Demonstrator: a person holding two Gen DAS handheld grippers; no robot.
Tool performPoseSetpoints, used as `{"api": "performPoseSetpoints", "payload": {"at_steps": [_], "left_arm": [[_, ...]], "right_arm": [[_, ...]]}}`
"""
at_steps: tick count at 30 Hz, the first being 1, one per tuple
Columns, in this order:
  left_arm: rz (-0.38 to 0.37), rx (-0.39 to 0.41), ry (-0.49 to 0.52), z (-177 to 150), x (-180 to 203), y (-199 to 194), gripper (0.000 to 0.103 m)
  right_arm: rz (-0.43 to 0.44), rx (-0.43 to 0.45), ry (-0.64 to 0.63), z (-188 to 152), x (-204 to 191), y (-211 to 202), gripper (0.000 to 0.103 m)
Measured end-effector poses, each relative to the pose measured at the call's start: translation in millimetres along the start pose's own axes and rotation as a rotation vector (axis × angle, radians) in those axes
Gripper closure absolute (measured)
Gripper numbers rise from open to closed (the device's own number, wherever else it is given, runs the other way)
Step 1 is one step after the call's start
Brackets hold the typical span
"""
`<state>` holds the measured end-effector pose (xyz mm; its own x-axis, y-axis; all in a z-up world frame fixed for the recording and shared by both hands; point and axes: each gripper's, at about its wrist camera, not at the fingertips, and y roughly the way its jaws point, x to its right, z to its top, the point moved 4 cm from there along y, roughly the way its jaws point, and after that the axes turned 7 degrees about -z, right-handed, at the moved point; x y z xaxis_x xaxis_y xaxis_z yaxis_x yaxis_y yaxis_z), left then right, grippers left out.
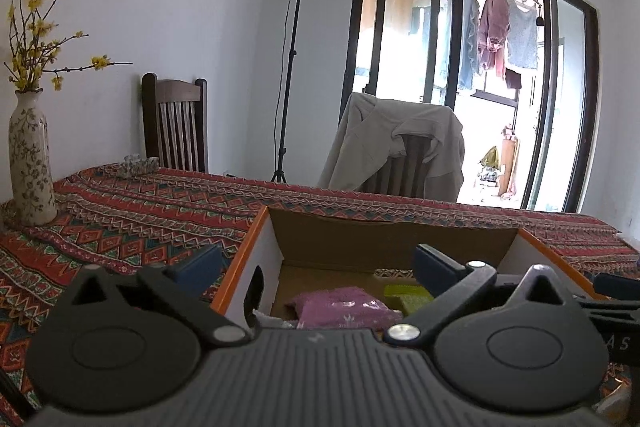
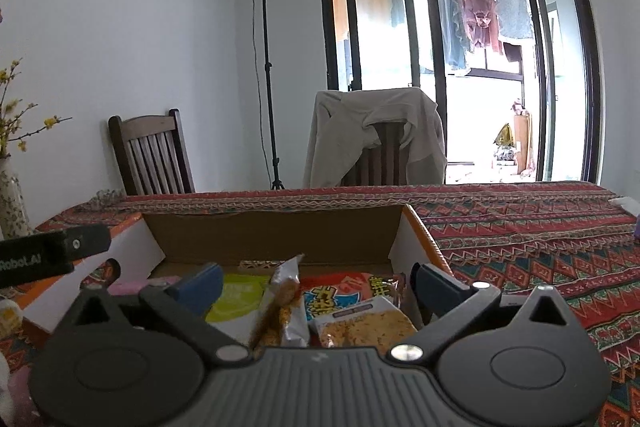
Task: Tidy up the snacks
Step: 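Move both open grippers back from the box to the snack pile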
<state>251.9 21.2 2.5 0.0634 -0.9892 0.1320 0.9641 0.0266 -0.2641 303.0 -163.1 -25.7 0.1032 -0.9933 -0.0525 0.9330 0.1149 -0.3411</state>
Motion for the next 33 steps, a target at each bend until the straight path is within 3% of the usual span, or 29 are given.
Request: {"api": "performPoseSetpoints", "payload": {"at_steps": [11,19,33], "left_arm": [[-0.021,0.035,-0.037,22,4,-21,0.000],[-0.052,0.013,-0.038,28,1,-50,0.000],[-0.073,-0.087,-0.037,-16,-26,-104,0.000]], "right_arm": [[-0.022,0.008,-0.039,13,-5,-11,0.000],[0.002,-0.019,-0.061,16,-6,-38,0.000],[0.058,-0.116,-0.060,-26,-5,-96,0.000]]}}
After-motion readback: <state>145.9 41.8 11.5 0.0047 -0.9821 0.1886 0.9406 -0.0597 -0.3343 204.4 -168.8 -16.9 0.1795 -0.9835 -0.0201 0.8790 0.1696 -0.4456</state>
